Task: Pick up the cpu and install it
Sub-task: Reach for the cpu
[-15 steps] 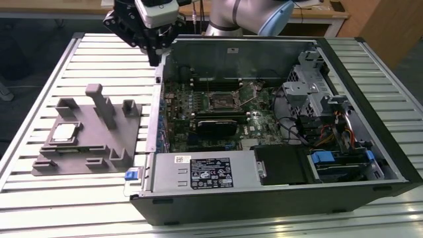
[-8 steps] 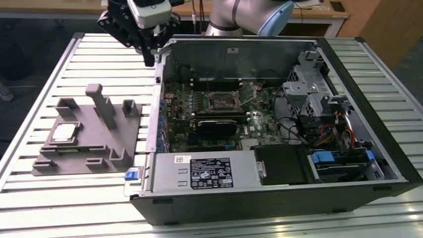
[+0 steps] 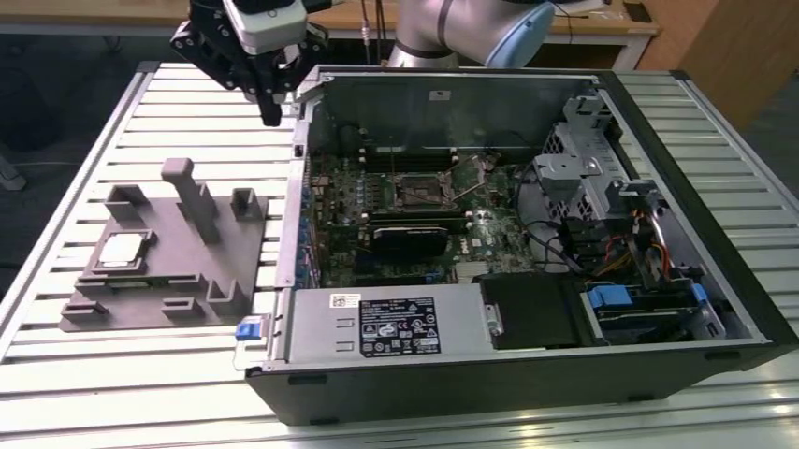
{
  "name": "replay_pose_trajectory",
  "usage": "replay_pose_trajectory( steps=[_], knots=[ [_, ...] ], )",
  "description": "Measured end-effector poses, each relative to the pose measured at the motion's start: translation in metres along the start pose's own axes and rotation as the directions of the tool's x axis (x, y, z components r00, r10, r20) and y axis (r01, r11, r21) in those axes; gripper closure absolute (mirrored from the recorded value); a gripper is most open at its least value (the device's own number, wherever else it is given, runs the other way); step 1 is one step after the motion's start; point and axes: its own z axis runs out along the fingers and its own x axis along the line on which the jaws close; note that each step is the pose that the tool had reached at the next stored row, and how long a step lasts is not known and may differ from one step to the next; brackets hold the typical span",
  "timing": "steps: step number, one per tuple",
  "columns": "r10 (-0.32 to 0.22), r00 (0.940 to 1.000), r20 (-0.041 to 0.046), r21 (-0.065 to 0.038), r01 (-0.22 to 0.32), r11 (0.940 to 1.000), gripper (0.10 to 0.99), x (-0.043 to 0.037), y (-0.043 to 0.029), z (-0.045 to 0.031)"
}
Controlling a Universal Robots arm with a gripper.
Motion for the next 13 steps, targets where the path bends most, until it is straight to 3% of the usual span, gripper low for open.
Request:
replay_pose_trajectory(
  steps=[13],
  knots=[
    [0.0,1.0,-0.0001,0.0,0.0,1.0,0.98,0.0163,-0.0012,0.0001]
  ],
)
